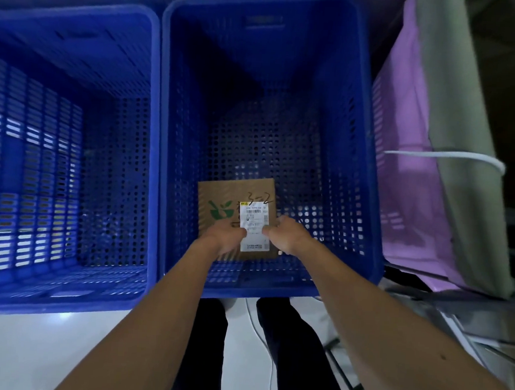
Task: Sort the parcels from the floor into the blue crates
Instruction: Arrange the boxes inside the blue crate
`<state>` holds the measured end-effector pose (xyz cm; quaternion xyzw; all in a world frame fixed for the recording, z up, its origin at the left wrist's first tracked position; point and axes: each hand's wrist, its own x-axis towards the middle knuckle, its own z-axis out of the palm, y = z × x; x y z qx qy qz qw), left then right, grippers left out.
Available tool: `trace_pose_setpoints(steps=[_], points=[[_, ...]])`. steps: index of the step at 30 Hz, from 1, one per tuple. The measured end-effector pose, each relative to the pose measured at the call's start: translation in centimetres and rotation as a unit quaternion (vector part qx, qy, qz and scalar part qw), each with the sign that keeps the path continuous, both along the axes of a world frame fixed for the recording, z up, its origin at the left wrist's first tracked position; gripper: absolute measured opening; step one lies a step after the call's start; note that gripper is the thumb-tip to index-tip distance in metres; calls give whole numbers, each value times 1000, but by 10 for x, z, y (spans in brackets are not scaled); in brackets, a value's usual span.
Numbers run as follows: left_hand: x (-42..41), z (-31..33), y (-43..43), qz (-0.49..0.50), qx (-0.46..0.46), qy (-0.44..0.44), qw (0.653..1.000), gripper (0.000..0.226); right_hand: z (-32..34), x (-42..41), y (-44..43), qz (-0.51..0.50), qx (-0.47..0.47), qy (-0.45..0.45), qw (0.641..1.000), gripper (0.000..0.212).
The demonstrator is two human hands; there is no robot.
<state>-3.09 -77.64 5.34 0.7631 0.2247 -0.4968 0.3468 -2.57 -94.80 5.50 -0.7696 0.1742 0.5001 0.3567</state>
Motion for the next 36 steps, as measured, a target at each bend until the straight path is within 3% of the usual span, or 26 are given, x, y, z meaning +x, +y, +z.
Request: trace_pose_setpoints(steps=[6,11,14,16,23,28,32,36], points=[[9,59,-3,-53,4,-11,999,46,50,-4,-6,30,-27,-2,999,35],[-1,134,-2,-60,19,-45,997,62,108,-7,-5,80,-59,-22,995,38],[-14,175,2,-79,20,-77,994,56,146,-5,2,115,-54,-43,991,36],[-21,197,8,-74,21,-100,992,64,164,-3,11,139,-51,-55,987,32],[-43,242,54,-10,41,-189,981,15,216,2,66,201,-23,-113,973,37],[-61,269,103,3,65,-201,978,30,244,-11,106,226,-16,-116,967,26],[-87,290,144,-37,108,-214,970,36,249,-33,141,243,-19,-135,960,44],[-130,294,199,-44,126,-245,960,36,252,-71,191,263,-34,-187,946,38]])
